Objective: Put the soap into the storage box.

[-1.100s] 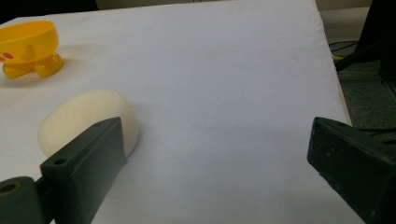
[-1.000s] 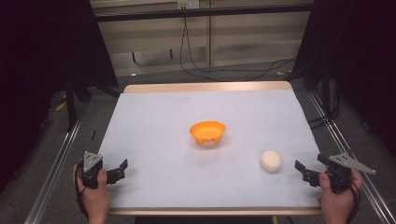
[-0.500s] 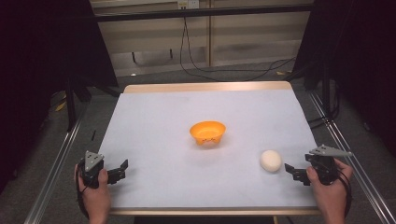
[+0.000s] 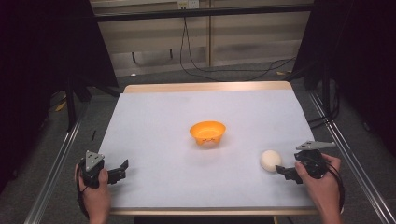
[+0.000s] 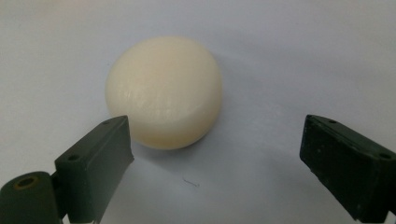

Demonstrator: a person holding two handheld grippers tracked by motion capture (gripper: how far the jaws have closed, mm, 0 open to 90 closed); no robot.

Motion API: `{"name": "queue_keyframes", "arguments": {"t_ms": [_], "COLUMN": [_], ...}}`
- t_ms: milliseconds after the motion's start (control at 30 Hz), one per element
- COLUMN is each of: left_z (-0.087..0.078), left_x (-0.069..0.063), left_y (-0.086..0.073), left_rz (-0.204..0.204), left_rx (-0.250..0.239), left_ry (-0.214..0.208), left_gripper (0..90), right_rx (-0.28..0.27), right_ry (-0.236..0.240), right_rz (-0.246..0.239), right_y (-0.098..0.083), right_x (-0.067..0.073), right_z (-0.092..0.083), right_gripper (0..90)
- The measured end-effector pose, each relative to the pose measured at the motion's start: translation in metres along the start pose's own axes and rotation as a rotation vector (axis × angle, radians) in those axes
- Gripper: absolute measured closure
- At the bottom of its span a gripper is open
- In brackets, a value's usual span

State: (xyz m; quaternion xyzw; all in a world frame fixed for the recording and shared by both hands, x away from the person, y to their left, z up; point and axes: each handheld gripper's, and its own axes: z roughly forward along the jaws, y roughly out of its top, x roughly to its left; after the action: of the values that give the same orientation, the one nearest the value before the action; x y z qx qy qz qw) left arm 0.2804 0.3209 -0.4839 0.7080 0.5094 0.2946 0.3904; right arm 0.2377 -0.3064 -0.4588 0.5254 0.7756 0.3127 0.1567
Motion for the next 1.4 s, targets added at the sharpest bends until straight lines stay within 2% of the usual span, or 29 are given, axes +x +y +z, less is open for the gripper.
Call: {"name": "queue_keyframes", "arguments": {"t_ms": [200, 500, 567, 933, 1400], "left_z": [0.0, 0.0, 0.0, 0.001, 0.001], "left_x": [0.0, 0.0, 0.001, 0.002, 0.002], "left_y": [0.0, 0.0, 0.0, 0.0, 0.0], "left_rz": [-0.007, -0.015, -0.016, -0.025, -0.027], "left_rx": [-0.003, -0.001, 0.0, 0.003, 0.002], "left_ry": [0.002, 0.0, -0.002, -0.005, -0.008], "left_gripper": [0.0, 0.0, 0.0, 0.0, 0.0], "right_rx": [0.012, 0.017, 0.017, 0.015, 0.046], "right_ry": [-0.003, 0.016, 0.021, 0.028, 0.041], "right_rz": [-0.017, -0.02, -0.007, 0.01, 0.041], "right_y": [0.005, 0.013, 0.015, 0.022, 0.026], "right_x": [0.005, 0.011, 0.013, 0.019, 0.02], "right_z": [0.005, 0.012, 0.015, 0.024, 0.035], "right_gripper": [7.8, 7.9, 8.3, 15.5, 23.3]}}
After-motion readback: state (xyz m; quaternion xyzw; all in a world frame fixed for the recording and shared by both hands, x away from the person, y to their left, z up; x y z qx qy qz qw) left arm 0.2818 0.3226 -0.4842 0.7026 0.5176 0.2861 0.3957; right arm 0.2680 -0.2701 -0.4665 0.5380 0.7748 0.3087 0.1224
